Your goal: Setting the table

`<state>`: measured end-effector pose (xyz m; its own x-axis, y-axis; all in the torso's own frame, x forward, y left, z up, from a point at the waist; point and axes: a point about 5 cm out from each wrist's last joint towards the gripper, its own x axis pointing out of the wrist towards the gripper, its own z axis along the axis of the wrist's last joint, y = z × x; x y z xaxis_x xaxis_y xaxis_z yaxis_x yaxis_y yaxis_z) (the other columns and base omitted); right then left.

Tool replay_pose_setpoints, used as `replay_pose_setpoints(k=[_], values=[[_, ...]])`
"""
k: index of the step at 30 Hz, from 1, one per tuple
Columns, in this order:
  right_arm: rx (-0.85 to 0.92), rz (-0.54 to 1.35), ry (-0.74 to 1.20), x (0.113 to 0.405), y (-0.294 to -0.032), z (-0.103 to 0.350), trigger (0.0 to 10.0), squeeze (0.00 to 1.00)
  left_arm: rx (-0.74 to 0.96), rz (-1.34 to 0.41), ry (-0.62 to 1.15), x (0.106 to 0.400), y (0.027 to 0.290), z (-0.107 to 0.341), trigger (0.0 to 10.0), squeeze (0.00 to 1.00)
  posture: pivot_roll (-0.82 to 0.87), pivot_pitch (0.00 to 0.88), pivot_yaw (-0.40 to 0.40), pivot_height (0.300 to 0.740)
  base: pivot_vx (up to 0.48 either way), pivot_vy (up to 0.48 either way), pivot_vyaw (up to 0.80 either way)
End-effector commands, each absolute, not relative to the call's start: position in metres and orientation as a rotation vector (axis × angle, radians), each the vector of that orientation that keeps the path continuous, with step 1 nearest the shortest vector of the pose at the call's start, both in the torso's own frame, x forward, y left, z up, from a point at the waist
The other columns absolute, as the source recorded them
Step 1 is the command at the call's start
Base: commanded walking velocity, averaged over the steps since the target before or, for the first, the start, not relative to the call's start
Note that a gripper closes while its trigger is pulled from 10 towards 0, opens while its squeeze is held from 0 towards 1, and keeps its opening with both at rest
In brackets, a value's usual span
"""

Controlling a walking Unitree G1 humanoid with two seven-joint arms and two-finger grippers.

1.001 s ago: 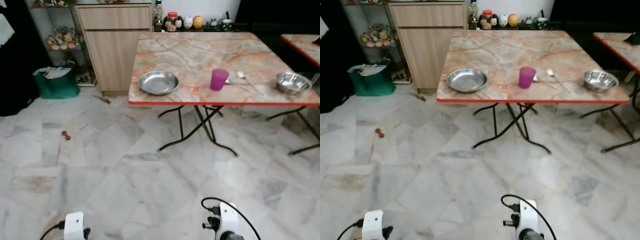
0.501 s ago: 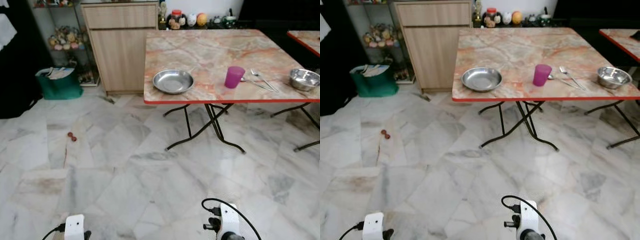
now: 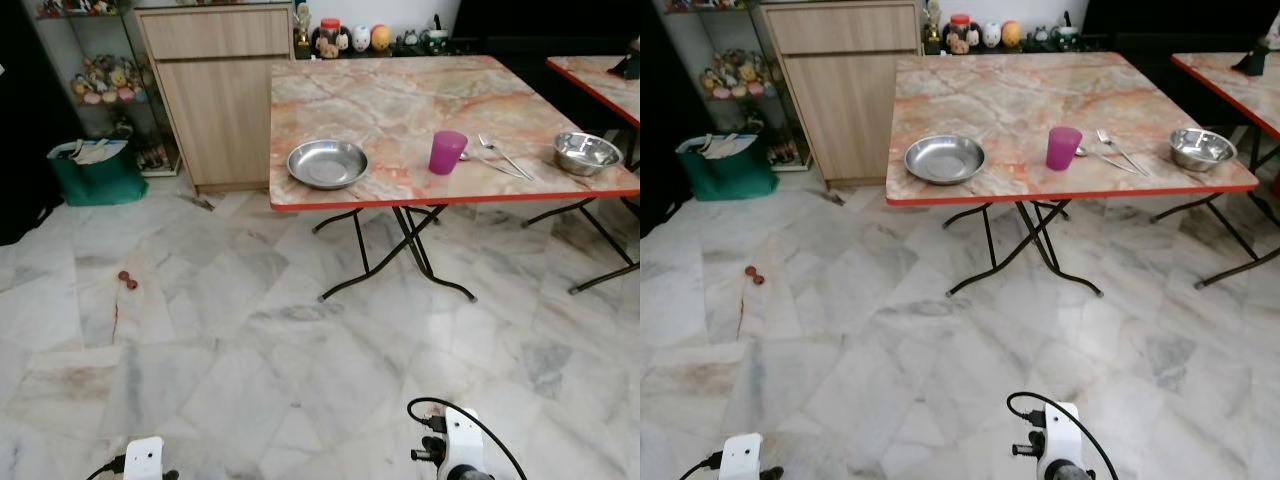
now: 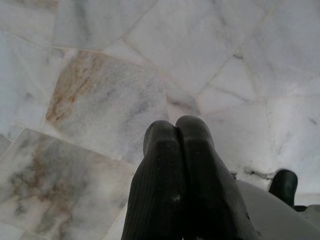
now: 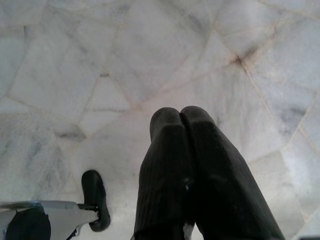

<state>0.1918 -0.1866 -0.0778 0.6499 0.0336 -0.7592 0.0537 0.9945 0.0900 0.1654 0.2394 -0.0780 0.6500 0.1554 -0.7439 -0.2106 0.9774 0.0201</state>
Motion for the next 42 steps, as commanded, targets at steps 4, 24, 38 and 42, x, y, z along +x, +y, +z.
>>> replay_pose_setpoints(k=[4,24,38,42], values=[[0.091,-0.006,0.863,0.192,-0.187,-0.078,10.0,0.0,-0.08,0.204,0.865,0.163,0.235,-0.081,10.0,0.0,0.02,0.036,0.002,0.74,0.324,0.0,0.0],[0.091,-0.005,0.866,0.191,-0.185,-0.079,10.0,0.0,-0.072,0.19,0.852,0.169,0.232,-0.079,10.0,0.0,0.02,0.02,0.008,0.74,0.329,0.0,0.04],[0.088,-0.01,0.862,0.191,-0.189,-0.078,10.0,0.0,-0.08,0.188,0.855,0.168,0.228,-0.081,10.0,0.0,0.02,0.039,0.0,0.74,0.327,0.0,0.0],[0.088,-0.008,0.86,0.192,-0.189,-0.077,10.0,0.0,-0.082,0.19,0.855,0.167,0.228,-0.081,10.0,0.0,0.02,0.04,-0.001,0.74,0.327,0.0,0.0]])
